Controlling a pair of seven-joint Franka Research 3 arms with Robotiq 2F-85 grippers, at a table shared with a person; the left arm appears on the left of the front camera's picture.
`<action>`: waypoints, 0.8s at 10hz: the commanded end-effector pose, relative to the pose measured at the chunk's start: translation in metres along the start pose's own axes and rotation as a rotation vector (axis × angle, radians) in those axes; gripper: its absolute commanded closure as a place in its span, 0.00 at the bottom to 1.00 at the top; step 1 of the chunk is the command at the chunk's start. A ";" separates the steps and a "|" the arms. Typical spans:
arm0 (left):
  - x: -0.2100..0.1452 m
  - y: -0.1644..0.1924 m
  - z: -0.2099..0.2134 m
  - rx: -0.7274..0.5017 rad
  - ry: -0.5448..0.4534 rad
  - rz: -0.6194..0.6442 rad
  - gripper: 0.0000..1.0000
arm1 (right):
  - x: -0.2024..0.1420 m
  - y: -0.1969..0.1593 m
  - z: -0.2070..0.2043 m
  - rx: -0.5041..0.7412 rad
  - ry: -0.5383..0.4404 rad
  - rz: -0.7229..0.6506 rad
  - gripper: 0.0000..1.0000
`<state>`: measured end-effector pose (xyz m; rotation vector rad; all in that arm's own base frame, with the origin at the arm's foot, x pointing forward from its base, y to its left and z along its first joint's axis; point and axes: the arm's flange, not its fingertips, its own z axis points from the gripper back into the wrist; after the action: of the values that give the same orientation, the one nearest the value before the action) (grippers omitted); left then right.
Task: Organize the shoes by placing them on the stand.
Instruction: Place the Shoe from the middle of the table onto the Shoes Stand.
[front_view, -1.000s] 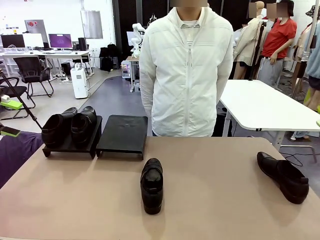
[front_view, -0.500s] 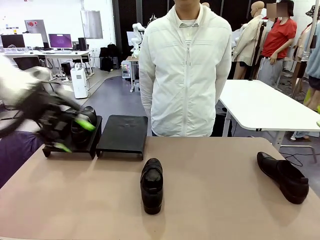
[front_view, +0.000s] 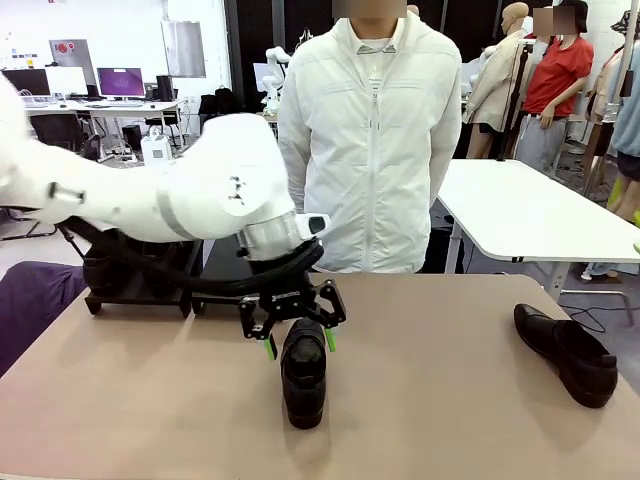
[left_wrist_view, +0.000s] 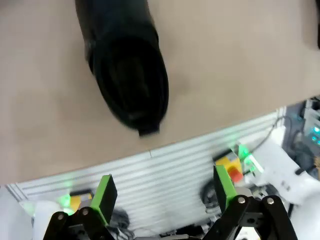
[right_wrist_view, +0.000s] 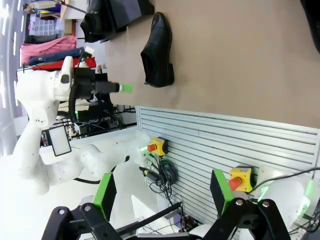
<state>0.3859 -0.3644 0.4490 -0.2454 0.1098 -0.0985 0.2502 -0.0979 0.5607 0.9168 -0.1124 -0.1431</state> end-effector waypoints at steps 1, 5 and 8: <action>-0.016 0.010 0.009 -0.048 0.039 0.020 0.00 | 0.000 -0.001 0.000 0.018 -0.004 0.025 0.00; -0.004 0.000 0.004 -0.027 0.027 0.018 0.00 | 0.000 -0.001 0.000 0.018 -0.004 0.025 0.00; 0.021 -0.023 -0.040 0.102 -0.165 0.093 0.00 | 0.000 -0.001 0.000 0.018 -0.004 0.025 0.00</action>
<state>0.3930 -0.3830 0.4219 -0.1874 0.0237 -0.0480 0.2501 -0.0981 0.5607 0.9168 -0.1130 -0.1432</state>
